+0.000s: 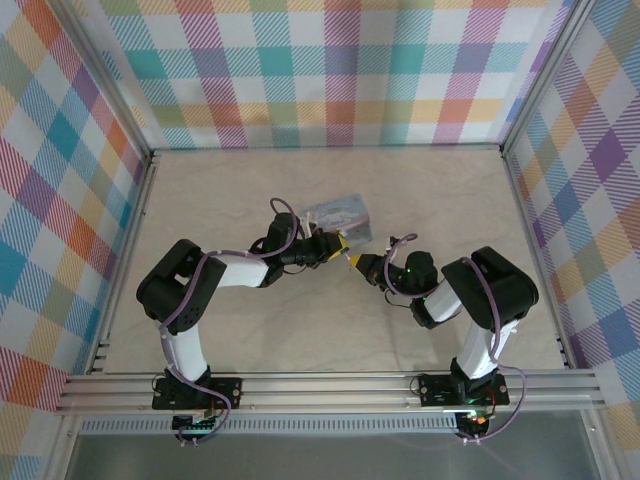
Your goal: Unlock the padlock with the key
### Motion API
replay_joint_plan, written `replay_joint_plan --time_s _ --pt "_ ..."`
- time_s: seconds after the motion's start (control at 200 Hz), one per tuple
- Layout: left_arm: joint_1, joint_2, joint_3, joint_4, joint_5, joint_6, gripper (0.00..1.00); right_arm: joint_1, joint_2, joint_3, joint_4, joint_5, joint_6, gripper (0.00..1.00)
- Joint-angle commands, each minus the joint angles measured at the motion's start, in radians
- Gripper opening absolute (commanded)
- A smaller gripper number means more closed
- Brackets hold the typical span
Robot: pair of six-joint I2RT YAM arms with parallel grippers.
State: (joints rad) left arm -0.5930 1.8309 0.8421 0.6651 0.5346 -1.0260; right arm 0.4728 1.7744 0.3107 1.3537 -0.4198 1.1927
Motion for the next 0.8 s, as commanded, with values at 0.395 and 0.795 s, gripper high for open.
replay_joint_plan --time_s 0.395,0.795 --pt "0.008 -0.042 -0.018 0.05 0.015 -0.021 0.1 0.007 -0.018 0.009 0.05 0.02 -0.021 0.0" --pt "0.009 -0.036 0.012 -0.161 -0.03 0.154 0.1 0.007 -0.34 -0.02 -0.332 -0.012 -0.26 0.0"
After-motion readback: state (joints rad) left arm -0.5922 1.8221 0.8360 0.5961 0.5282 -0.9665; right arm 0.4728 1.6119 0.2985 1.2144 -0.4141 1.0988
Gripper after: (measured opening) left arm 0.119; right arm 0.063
